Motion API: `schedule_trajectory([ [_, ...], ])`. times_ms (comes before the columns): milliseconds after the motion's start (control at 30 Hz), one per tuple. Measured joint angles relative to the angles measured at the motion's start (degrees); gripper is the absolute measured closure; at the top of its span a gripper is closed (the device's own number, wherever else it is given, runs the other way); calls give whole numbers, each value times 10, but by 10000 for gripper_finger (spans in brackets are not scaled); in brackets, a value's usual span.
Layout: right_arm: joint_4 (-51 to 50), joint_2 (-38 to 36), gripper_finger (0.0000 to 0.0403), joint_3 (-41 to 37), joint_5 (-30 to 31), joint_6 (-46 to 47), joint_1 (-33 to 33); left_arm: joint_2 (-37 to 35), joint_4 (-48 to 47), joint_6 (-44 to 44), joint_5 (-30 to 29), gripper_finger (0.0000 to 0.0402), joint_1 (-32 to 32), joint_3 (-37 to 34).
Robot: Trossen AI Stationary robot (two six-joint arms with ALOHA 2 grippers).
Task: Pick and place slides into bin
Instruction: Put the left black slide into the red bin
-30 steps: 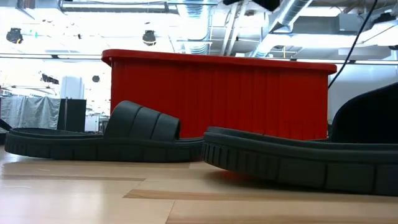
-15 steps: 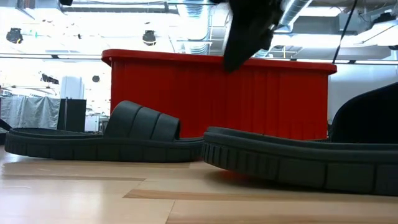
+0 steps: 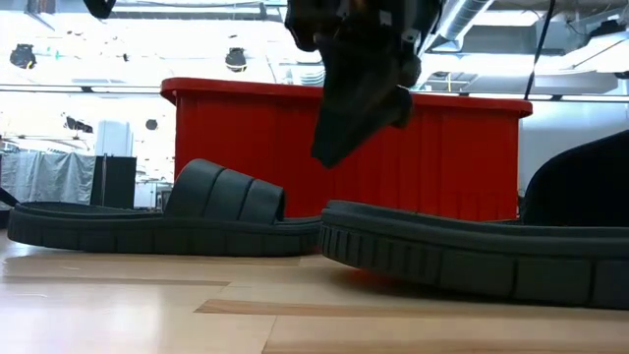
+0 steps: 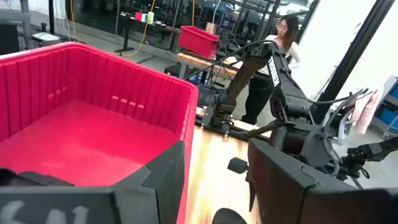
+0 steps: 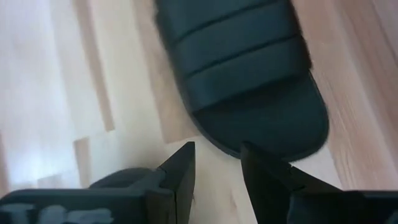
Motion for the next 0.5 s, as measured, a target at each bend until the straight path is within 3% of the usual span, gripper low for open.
schedule_trajectory([
  [500,-48,1,282,0,1,184,-46,0,0,1,0,237,0,0],
])
